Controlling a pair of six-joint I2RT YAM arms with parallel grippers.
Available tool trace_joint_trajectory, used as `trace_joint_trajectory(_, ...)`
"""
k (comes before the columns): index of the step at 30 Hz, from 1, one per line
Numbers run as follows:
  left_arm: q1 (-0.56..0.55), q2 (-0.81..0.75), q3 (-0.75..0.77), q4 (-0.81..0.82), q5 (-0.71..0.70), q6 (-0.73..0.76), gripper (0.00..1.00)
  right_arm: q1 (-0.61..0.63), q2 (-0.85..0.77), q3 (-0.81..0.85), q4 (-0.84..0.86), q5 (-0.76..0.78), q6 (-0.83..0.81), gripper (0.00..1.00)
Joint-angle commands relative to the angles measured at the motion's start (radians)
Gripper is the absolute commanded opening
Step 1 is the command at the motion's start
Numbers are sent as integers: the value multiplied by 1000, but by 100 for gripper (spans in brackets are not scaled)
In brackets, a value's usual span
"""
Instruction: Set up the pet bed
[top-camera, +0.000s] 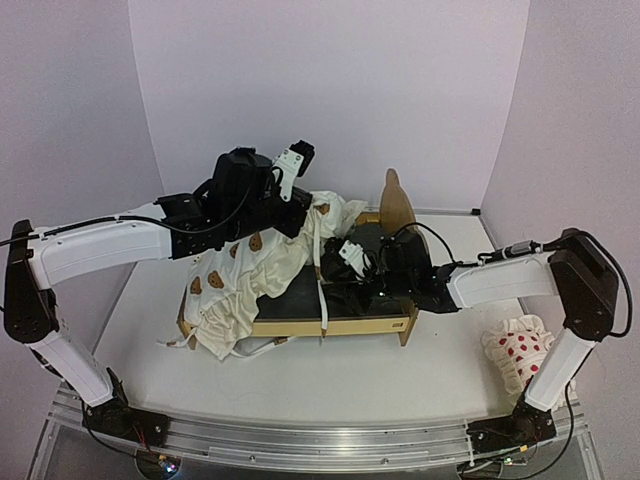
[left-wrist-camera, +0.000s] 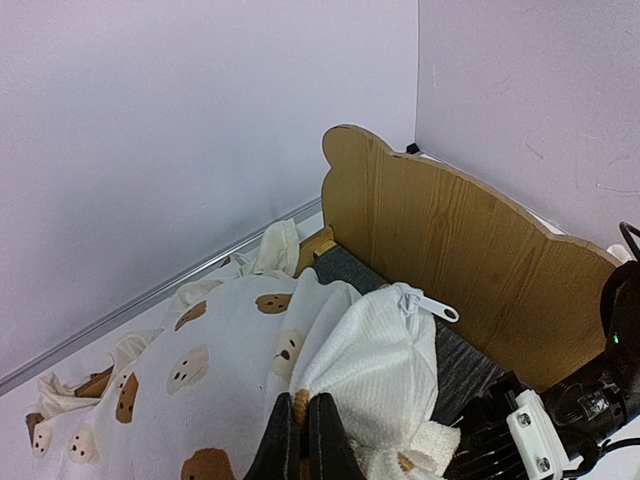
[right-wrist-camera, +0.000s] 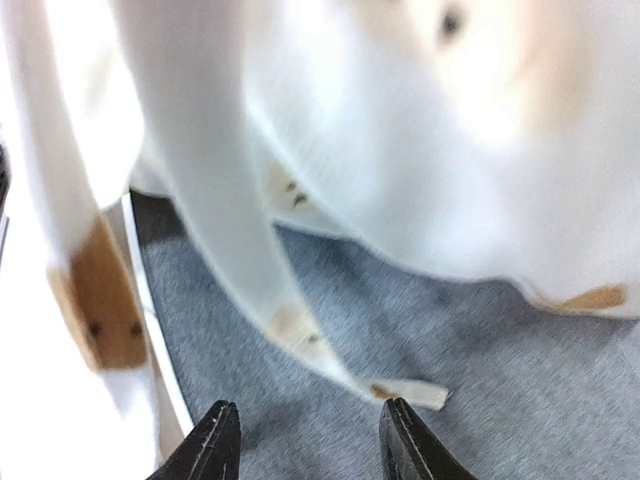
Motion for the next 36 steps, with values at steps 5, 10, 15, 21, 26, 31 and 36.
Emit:
trace_joint_trajectory(5,3,-89,35,51,-26,-10,0,-3,55,28,150,17,1,49)
trace_joint_trajectory(10,3,-84,38,50,-25,-8,0,-2,88,44,175,19,16,47)
trace_joint_trajectory(15,4,-85,36,50,-23,-6,0,-3,111,53,209,51,39,41)
trace_joint_trajectory(21,6,-85,30,51,-22,-6,0,-3,129,67,222,44,56,28)
trace_joint_trajectory(26,7,-89,23,53,-23,-6,0,-2,117,50,223,26,62,11)
trace_joint_trajectory(31,9,-92,9,56,-15,-11,0,-2,63,15,225,-18,100,7)
trace_joint_trajectory(36,9,-109,-26,71,16,-11,0,-2,-55,-29,158,-6,178,2)
